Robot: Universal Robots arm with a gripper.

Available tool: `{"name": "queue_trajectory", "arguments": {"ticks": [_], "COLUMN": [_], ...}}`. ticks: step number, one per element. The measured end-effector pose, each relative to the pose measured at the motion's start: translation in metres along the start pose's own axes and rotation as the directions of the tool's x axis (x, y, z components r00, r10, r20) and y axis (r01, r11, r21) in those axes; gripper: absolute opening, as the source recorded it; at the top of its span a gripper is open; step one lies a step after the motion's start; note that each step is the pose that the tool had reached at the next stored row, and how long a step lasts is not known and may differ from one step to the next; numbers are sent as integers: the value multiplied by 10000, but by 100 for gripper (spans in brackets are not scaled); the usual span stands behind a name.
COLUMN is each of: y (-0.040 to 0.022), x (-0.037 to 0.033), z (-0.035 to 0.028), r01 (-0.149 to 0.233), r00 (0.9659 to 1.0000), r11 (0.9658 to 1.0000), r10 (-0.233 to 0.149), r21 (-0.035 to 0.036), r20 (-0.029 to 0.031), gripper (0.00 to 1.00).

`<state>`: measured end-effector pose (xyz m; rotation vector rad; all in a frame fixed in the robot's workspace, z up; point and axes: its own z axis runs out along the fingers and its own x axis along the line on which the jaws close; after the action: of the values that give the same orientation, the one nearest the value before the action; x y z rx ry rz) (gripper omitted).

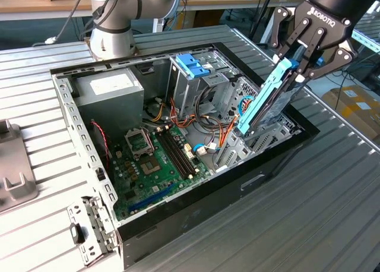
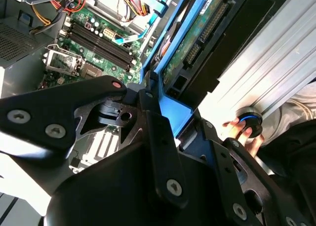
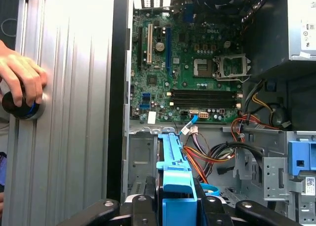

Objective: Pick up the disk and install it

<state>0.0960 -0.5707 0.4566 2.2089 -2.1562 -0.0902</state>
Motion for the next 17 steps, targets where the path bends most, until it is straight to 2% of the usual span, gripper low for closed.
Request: {"name": "queue_trajectory", "arguments": {"ticks": [3, 4, 5, 6, 17], "y": [-10, -69, -107, -107, -113], "x": [-3, -30, 49, 70, 101], "z": [13, 37, 52, 101, 210], "r01": [0, 10, 10, 11, 11], "r00": [10000, 10000, 10000, 10000, 10000], "r11": [10000, 10000, 9999, 9999, 9999], "r10": [0, -10, -10, -11, -11], "r21": [-26, -96, -134, -134, -135], "r20": [4, 8, 10, 9, 7], "gripper": [37, 37, 37, 37, 37]}}
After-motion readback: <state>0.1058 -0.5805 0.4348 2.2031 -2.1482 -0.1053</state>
